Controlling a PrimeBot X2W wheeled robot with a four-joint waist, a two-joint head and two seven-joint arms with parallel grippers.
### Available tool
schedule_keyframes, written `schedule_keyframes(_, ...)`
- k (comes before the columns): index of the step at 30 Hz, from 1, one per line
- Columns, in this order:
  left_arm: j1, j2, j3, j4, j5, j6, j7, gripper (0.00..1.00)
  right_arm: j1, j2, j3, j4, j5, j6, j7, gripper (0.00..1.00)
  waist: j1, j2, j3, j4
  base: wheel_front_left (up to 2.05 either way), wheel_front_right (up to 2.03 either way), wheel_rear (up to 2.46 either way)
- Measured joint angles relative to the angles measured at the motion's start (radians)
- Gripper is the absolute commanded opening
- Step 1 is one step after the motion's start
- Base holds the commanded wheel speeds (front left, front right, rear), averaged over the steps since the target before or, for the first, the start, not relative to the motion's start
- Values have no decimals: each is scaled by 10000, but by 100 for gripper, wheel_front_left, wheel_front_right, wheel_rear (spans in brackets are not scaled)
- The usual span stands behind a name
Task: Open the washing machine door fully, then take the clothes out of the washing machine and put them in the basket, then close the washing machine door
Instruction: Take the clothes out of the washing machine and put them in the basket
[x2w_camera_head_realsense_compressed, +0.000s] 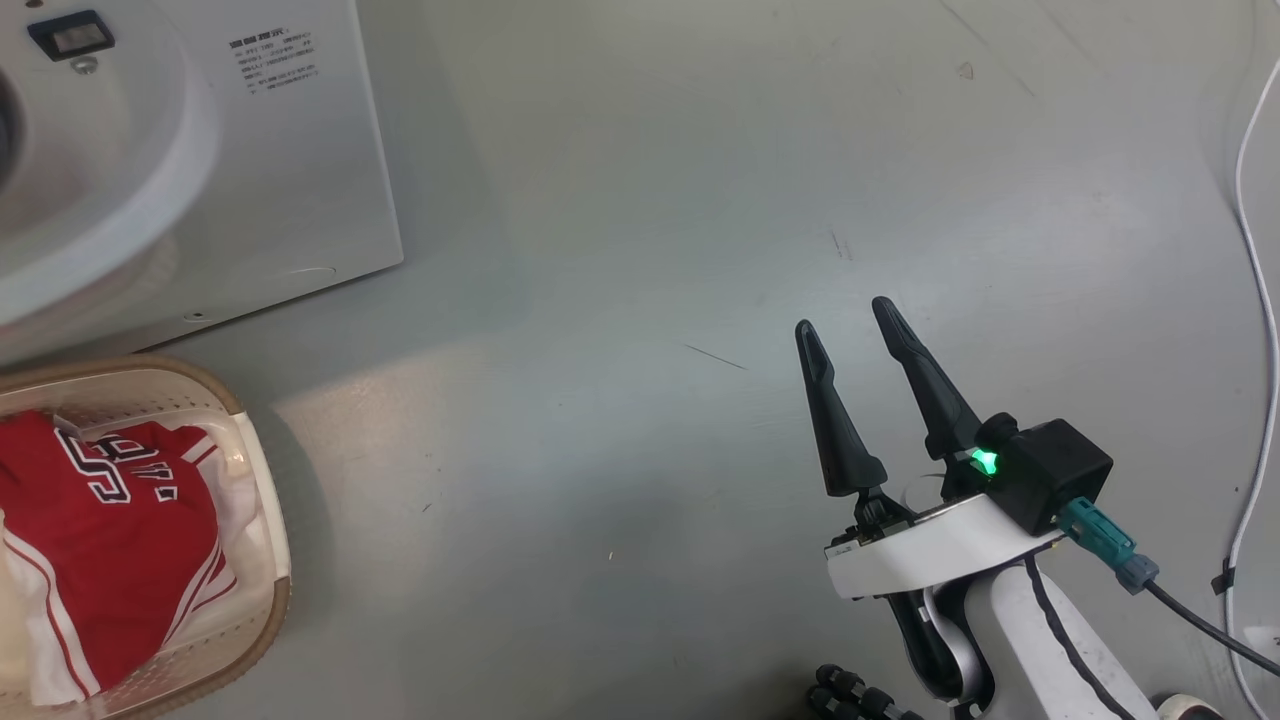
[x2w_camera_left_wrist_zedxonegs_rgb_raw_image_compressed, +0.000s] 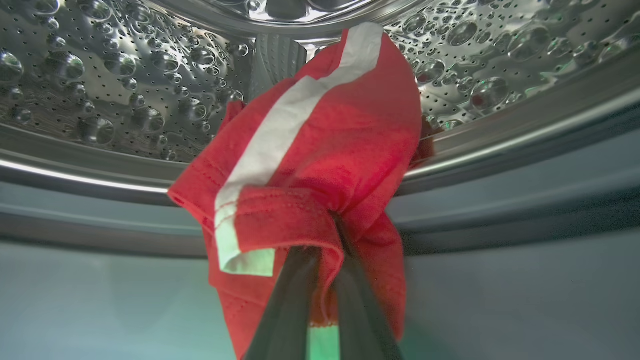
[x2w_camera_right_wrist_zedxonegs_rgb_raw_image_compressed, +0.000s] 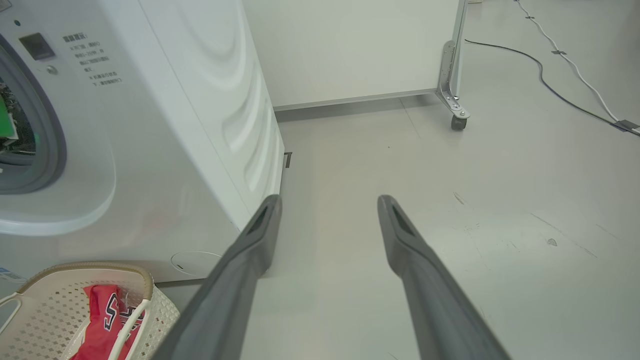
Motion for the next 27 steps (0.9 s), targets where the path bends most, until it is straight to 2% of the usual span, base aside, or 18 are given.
schedule_keyframes(15, -49, -10, -543, 736, 468, -529, -1310, 0, -134, 0, -63, 67, -15, -88, 0, 100, 0, 0, -288, 212, 0, 0, 0)
schedule_keyframes(27, 795, -414, -1072, 1313, 709, -775, -2708, 0, -134, -4, -259, 489, -199, -63, -4, 100, 0, 0, -1074, 717, 0, 0, 0)
